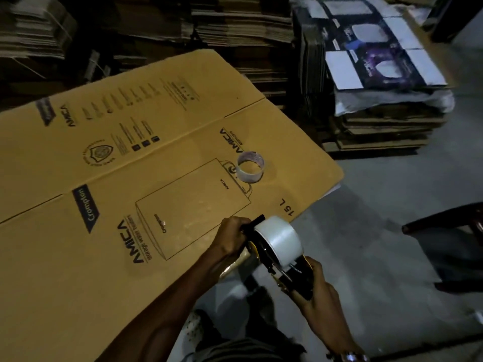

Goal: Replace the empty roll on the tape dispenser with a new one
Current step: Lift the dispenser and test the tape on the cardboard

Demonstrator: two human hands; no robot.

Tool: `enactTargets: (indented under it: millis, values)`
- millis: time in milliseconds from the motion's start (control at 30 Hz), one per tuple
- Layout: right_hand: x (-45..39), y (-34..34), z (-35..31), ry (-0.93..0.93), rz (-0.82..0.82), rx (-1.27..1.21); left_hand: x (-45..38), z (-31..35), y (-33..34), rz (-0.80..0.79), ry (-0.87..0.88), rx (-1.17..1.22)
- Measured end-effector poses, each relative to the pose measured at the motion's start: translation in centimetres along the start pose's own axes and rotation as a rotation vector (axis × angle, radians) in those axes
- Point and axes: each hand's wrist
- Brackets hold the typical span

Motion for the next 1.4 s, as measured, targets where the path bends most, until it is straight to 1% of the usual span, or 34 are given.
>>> enactTargets:
  millis: [300,400,467,567,667,767,867,967,1067,1167,1267,1400]
  values:
    - [-7.3,-3.8,4.4,-0.059,-0.049,0.083,-5.1,1.3,4.2,0.155,-0.007,0.086]
    - [-8.6,-4.1,5.3,-0.074,-0.047,0.136,-5.7,1.2,5.0,0.174,0.055,0.097]
    - [-9.4,-4.2,5.8,-0.086,-0.072,0.155,-5.8,1.1,5.5,0.197,0.08,0.068]
    - [-9.9,-4.1,6.3,-0.088,-0.102,0.164,-5.9,1.0,5.8,0.219,0.113,0.021]
    - [-9.9,-4.0,5.9,-0.018,-0.126,0.128,-6.2,0.3,5.8,0.249,0.171,-0.1]
    - [-10.0,-4.1,6.0,-0.105,-0.078,0.108,-6.6,-0.2,5.9,0.26,0.182,-0.15]
    - [-10.0,-4.5,5.9,-0.122,-0.074,0.144,-7.0,-0.7,5.5,0.271,0.218,-0.279]
    - [-10.2,-4.5,5.6,-0.135,-0.061,0.159,-7.4,-0.9,5.2,0.251,0.154,-0.383]
    - [-10.1,-4.8,5.2,-0.172,-0.055,0.184,-7.5,-1.0,5.2,0.266,0.17,-0.436]
    - [-10.1,-4.7,5.0,-0.175,-0.056,0.212,-7.7,-1.4,4.7,0.292,0.172,-0.425]
    - [-10.0,-4.5,5.2,-0.187,-0.059,0.232,-7.7,-1.6,4.3,0.258,0.146,-0.413]
    - [-10.0,-4.4,5.2,-0.164,-0.074,0.233,-8.0,-1.8,3.8,0.184,0.111,-0.618]
Point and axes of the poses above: each hand's wrist, its own x-axis away from the middle knuckle, its own y-axis out of the palm, z = x × y, and after that the axes turned 15 degrees about x, right-handed
